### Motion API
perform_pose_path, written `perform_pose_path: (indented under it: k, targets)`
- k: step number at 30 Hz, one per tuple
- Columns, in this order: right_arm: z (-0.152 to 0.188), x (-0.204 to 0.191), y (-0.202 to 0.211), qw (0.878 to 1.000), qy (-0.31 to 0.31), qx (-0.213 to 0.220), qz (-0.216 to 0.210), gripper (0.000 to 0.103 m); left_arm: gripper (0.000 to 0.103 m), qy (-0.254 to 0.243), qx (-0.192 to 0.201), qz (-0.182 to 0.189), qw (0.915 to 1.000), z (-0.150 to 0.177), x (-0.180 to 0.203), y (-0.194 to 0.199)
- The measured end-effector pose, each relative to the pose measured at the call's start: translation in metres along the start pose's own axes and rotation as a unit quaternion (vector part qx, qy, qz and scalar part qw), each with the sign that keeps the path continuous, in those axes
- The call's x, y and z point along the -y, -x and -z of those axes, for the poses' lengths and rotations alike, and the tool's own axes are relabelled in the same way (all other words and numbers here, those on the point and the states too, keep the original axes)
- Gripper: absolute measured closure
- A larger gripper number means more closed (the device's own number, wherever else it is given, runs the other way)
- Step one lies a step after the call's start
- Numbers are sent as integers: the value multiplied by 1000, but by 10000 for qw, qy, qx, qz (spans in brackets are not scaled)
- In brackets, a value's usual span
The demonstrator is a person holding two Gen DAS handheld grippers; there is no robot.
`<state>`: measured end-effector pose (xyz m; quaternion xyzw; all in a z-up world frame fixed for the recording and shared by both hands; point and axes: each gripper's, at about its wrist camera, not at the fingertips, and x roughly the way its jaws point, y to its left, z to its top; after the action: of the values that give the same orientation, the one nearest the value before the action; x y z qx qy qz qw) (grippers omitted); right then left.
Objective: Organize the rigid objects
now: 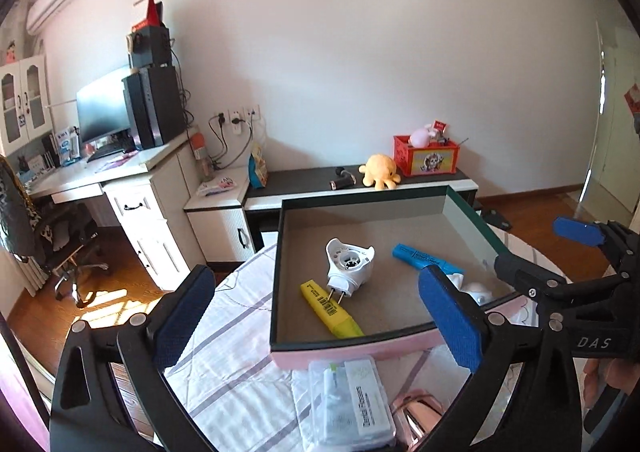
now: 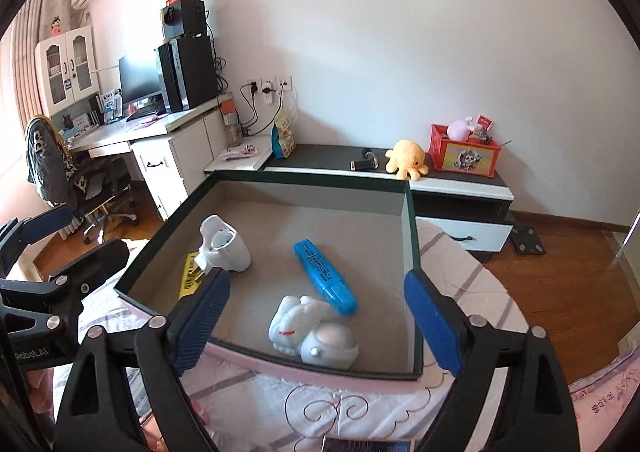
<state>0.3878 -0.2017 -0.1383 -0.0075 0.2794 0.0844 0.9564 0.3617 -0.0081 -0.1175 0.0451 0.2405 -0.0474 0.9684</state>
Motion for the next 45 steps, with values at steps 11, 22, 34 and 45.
perform_pose_path:
  k: [11, 22, 34, 45]
  targets:
    - [44, -28, 160, 9937, 59, 1041, 409, 0, 0, 236, 879, -256, 9955, 48, -10, 155]
    - [80, -33, 263, 9836, -120, 1678, 648, 0, 0, 346, 1363, -188, 9899, 71, -11, 248]
    - [92, -42, 312, 9761, -110, 2019, 800, 0, 0, 342, 1671, -240, 9850, 74, -13, 289]
    - [94, -44, 319, 9748, -100, 2079, 804, 0, 0, 382, 1730, -330, 9836, 75, -15, 296]
